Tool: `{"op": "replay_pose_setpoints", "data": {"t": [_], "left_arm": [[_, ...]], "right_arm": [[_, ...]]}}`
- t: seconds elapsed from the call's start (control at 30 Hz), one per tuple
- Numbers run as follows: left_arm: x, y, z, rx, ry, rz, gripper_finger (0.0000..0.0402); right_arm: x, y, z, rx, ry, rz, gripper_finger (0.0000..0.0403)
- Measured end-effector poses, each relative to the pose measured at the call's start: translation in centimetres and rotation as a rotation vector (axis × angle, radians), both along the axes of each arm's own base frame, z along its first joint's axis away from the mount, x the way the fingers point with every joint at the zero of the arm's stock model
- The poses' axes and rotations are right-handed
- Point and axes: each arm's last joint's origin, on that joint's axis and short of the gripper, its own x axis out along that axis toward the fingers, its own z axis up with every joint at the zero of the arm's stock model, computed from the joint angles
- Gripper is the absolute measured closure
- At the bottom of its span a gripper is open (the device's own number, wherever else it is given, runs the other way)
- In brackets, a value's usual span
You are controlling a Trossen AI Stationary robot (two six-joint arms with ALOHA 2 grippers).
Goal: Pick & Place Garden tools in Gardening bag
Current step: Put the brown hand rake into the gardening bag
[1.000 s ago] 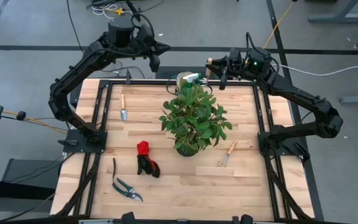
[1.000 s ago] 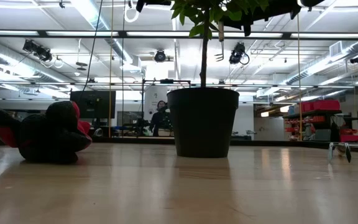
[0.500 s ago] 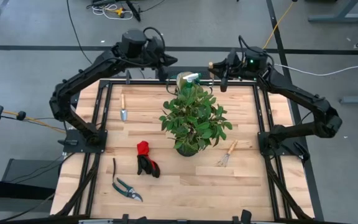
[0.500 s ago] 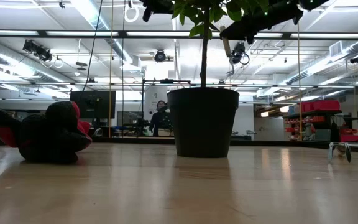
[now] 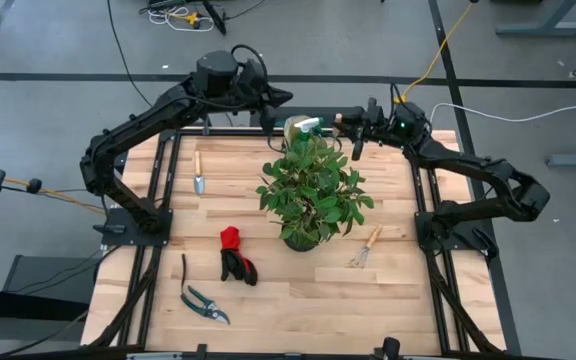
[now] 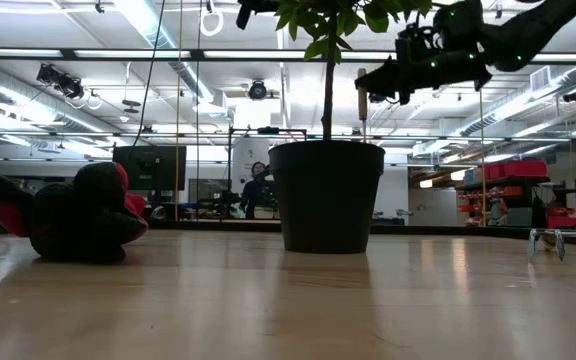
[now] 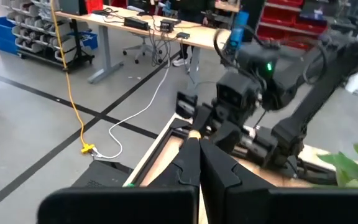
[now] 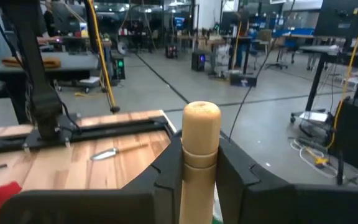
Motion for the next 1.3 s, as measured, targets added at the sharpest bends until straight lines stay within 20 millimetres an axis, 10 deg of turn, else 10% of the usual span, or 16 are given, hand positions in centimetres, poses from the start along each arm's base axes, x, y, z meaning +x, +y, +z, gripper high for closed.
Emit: {"op": "replay_pose_setpoints", "data": {"t": [0.6,1.3], "left_arm": [[0.0,0.1,0.1,-0.048,-0.025,0.033,0.0399],[0.0,0.1,0.1,-0.04,-0.022,0.041,0.0399]], "right_arm": [[3.1,-1.6,0.6,-0.014,-0.045,0.06,0.0337],[6.7,-1.5,-4.2,0.045,0.062,0.124,0.0337]]}}
